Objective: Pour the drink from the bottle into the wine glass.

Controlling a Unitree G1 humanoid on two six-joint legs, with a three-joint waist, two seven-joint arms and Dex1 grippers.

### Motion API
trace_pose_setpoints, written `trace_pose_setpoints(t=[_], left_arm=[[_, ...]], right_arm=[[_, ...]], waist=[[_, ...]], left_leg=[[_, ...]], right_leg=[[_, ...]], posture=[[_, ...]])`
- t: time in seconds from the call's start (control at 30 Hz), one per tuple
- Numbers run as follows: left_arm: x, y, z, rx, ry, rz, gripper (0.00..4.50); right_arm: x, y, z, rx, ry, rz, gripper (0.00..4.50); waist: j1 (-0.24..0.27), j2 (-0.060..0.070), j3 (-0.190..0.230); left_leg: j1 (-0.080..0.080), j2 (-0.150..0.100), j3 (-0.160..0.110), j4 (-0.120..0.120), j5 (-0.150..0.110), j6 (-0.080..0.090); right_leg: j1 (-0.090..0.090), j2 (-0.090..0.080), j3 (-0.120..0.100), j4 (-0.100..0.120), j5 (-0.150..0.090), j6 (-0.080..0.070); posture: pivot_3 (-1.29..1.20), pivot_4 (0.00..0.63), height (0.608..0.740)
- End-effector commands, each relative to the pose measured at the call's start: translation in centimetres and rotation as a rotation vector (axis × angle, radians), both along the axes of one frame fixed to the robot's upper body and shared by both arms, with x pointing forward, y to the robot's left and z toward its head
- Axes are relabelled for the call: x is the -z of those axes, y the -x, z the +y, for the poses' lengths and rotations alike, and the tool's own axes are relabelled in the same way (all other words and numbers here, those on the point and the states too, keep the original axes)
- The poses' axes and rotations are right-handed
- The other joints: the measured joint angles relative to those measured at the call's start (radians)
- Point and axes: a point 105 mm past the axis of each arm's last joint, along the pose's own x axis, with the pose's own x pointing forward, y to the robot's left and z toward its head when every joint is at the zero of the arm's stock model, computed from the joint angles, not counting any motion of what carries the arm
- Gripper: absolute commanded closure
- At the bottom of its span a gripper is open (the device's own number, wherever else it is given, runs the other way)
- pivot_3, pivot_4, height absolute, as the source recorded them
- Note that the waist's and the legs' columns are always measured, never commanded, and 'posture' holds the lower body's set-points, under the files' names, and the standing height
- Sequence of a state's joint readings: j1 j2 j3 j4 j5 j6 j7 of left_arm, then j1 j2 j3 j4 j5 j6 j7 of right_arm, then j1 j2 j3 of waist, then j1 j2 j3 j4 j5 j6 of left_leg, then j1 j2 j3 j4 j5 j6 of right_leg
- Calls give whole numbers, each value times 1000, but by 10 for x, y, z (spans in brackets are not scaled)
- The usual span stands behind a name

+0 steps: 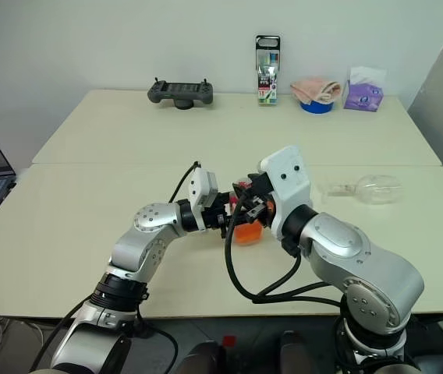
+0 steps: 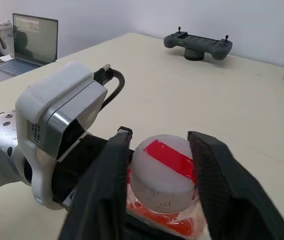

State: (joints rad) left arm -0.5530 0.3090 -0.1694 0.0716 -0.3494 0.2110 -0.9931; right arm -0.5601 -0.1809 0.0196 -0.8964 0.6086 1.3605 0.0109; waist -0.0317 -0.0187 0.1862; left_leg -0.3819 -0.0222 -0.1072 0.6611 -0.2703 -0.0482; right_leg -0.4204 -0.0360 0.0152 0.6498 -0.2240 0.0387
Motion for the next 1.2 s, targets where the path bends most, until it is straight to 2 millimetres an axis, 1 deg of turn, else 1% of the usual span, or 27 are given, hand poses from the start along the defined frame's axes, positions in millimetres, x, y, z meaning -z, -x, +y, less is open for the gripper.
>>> trace_pose_setpoints(t=[0.03,0.1,0.53,0.63,0.77,0.8,0.97,1.03,1.1,1.17,1.2], left_arm=[[-21,3,-2,14,39,-84,2757],[-22,3,-2,12,40,-87,2757],[-24,2,-2,6,39,-92,2757],[-24,2,-2,5,41,-91,2757],[-24,2,-2,3,40,-91,2757],[-24,2,-2,3,40,-91,2757],[-24,1,-2,1,39,-92,2757],[-27,3,-3,10,46,-93,2758],[-30,4,-5,23,55,-93,2762],[-36,7,-8,50,71,-96,2766],[-39,11,-10,73,76,-97,2766]], right_arm=[[-8,-1,-3,18,-22,-32,1280],[-6,0,-3,8,-10,-24,614],[-1,-5,-5,38,5,-5,574],[0,-7,-6,45,6,-1,1179],[5,-6,-4,26,23,29,2590],[6,-6,-4,23,31,32,2725],[9,-8,-6,32,52,46,2718],[6,-7,-6,-14,58,26,2718],[0,-2,-4,-110,53,-15,2718],[-6,16,-1,-381,-2,-5,2718],[-4,34,-2,-585,14,41,2718]], waist=[[0,0,0],[0,0,0],[0,0,0],[0,0,0],[0,0,0],[0,0,0],[0,0,0],[0,0,0],[0,0,0],[0,0,0],[2,0,0]], left_leg=[[0,0,0,0,0,0],[0,0,0,0,0,0],[0,0,0,0,0,0],[0,0,0,0,0,0],[0,0,0,0,0,0],[0,0,0,0,0,0],[0,0,0,0,0,0],[0,0,0,0,0,0],[0,0,0,0,0,0],[0,0,0,0,0,0],[0,0,0,0,0,0]], right_leg=[[0,0,0,0,0,0],[0,0,0,0,0,0],[0,0,0,0,0,0],[0,0,0,0,0,0],[0,0,0,0,-1,1],[0,0,0,0,-1,1],[0,0,0,-1,0,1],[0,0,0,-1,-1,1],[0,0,0,-1,-1,1],[0,0,0,-2,-1,1],[1,0,0,-2,-1,1]], posture=[[0,150,740],[0,150,740],[0,150,740],[0,150,740],[0,150,740],[0,150,740],[0,150,740],[0,150,740],[0,150,740],[0,150,740],[0,150,740]])
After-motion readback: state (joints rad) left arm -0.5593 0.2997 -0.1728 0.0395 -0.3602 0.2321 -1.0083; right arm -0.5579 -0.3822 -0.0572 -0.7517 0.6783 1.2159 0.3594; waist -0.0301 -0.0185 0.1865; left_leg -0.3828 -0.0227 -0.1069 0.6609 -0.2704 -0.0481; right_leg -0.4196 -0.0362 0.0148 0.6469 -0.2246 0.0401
